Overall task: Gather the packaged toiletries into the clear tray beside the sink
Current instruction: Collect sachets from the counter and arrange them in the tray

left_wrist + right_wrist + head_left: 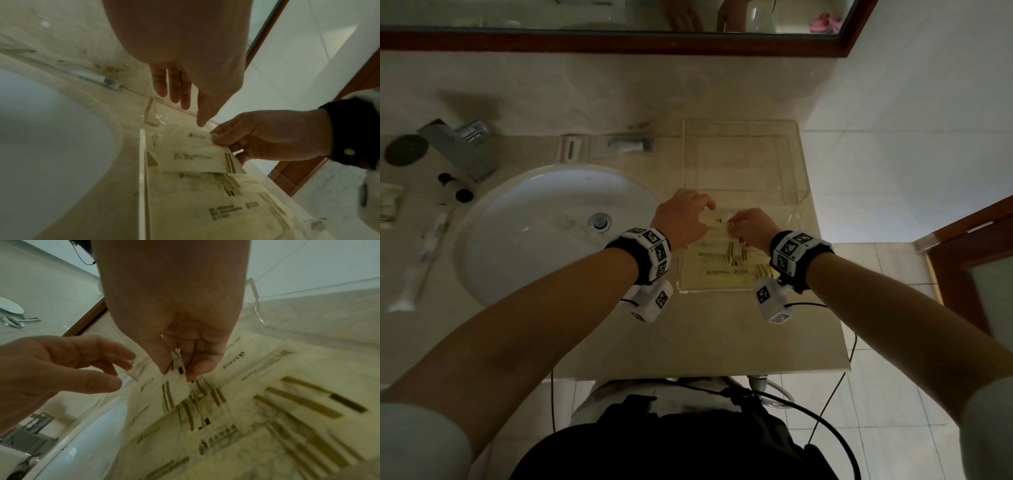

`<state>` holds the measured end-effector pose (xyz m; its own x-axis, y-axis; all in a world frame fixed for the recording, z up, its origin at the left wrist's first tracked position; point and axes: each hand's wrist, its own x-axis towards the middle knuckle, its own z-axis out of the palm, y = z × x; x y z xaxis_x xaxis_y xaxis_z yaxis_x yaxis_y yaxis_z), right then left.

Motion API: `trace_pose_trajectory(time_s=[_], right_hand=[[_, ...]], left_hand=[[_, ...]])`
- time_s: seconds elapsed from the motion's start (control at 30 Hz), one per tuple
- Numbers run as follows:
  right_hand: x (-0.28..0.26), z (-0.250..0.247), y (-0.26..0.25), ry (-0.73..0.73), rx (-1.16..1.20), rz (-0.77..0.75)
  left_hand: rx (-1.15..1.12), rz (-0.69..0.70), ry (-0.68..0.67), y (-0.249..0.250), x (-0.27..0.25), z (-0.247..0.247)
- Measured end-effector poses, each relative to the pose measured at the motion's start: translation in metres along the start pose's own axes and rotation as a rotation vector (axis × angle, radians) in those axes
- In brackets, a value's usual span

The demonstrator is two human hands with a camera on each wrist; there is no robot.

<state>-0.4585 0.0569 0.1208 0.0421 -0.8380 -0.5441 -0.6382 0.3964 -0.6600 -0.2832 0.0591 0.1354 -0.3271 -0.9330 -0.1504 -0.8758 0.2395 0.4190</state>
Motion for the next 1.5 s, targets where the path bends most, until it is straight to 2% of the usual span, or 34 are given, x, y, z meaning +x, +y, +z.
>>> trace_pose_trajectory(time_s=[0.07,0.2,0.37,0.43,0.6,0.7,0.83,1.0,1.17,1.5], right_hand=[[-0.001,0.002,0.000,-0.008,-0.029,-0.020],[0.000,0.004,0.001,-0.016,-0.079,-0.042],[-0.005,0.002,0.005,-0.009,-0.317,-0.051],[-0.008,0.000,0.006,-0.049,-0.422,-0.071],[-0.014,-0.003,0.004,-0.129,-0.518,-0.116],[-0.016,-0.002,0.003,-0.097,-0.608,-0.163],[-0.017,0.001,0.004,-0.066,-0.671,-0.170],[-0.018,0.005,0.007,-0.116,-0.700,-0.169],[-0.017,0.009,0.006,-0.100,-0.764,-0.185],[-0.014,0.013,0.003,-0.089,-0.785,-0.179]], left_hand=[[0.057,0.047,-0.051,0.003,0.002,0.001],[0.132,0.055,-0.255,0.003,0.001,0.005],[0.249,0.080,-0.350,0.001,-0.001,0.010],[0.279,0.096,-0.354,0.001,-0.001,0.012],[0.321,0.137,-0.317,0.000,-0.004,0.015],[0.315,0.155,-0.275,-0.001,-0.006,0.015],[0.330,0.169,-0.313,-0.005,-0.008,0.016],[0.374,0.203,-0.339,-0.008,-0.010,0.015],[0.441,0.264,-0.323,-0.011,-0.012,0.016],[0.347,0.192,-0.337,-0.010,-0.011,0.013]])
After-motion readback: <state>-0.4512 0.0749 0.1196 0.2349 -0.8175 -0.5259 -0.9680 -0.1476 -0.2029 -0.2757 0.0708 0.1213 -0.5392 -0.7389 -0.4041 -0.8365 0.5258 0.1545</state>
